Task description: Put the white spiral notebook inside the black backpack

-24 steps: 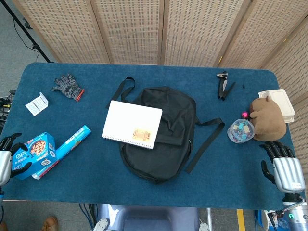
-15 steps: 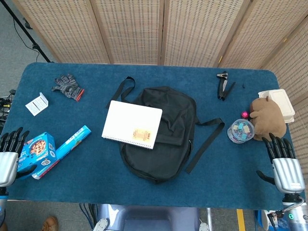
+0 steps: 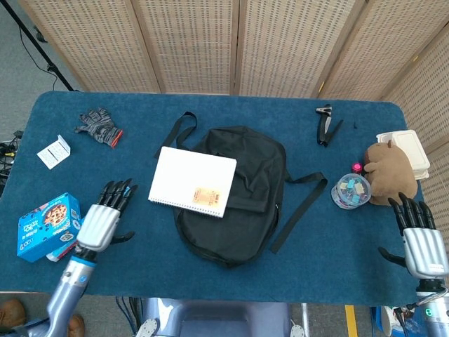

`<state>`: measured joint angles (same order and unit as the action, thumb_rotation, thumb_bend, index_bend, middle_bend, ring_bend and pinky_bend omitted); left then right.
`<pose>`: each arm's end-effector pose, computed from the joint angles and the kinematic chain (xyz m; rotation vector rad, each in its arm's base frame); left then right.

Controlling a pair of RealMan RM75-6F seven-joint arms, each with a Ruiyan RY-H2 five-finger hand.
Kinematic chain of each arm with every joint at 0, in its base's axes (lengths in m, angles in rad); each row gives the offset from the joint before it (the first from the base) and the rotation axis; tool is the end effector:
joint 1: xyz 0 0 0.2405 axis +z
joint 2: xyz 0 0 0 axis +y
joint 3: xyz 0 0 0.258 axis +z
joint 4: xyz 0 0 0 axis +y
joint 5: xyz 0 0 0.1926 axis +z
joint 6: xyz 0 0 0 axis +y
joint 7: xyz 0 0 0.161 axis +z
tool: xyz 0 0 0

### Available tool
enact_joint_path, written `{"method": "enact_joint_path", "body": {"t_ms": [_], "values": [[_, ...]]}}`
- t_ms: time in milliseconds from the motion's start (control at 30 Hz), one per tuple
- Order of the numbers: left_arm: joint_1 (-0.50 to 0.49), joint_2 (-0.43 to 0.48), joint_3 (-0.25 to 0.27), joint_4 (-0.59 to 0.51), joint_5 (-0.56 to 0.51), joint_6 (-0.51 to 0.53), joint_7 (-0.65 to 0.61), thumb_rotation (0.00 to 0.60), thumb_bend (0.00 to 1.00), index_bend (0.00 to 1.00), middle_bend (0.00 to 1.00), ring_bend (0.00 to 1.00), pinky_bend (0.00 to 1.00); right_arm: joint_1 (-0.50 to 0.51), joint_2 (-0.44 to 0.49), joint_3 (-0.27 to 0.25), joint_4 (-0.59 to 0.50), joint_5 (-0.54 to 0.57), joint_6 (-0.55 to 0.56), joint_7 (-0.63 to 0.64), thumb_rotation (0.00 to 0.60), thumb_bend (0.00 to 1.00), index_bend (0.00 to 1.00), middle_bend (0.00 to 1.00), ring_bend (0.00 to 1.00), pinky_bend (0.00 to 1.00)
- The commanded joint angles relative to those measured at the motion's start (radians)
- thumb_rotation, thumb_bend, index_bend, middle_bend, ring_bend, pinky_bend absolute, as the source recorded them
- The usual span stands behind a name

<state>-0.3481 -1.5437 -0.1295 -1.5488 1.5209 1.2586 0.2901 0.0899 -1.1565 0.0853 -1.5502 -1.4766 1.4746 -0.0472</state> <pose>-0.1978 0.2664 0.0279 -1.6787 -0.8629 -1.0880 -0.3145 -0.2057 0.1751 1.3694 -0.8398 0.8632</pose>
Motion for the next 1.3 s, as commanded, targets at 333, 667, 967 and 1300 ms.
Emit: {"method": "enact_joint_path", "body": {"t_ms": [333,667,967,1300], "values": [[-0.257,-0.33,-0.141,0.236,-0.147,-0.18,0.133,0.6,0.0,0.0,0.0,0.0,0.0,0.01,0.004,0.011,0.013,0.045,-0.042,0.025,0.6,0.0,0.0,0.0,0.0,0.0],[-0.312,-0.388,-0.135,0.293,-0.181,-0.194,0.145,0.6,0.0,0.0,0.0,0.0,0.0,0.02,0.003,0.012,0.037,0.07,-0.081,0.055,0.6,0.0,0.0,0.0,0.0,0.0],[-0.371,-0.466,-0.137,0.436,-0.189,-0.215,0.096,0.6,0.0,0.0,0.0,0.0,0.0,0.023,0.004,0.018,0.046,0.087,-0.092,0.068,0.6,0.0,0.0,0.0,0.0,0.0],[-0.419,-0.525,-0.126,0.566,-0.165,-0.21,0.036,0.6,0.0,0.0,0.0,0.0,0.0,0.021,0.008,0.017,0.047,0.084,-0.089,0.083,0.6,0.0,0.0,0.0,0.0,0.0]]}}
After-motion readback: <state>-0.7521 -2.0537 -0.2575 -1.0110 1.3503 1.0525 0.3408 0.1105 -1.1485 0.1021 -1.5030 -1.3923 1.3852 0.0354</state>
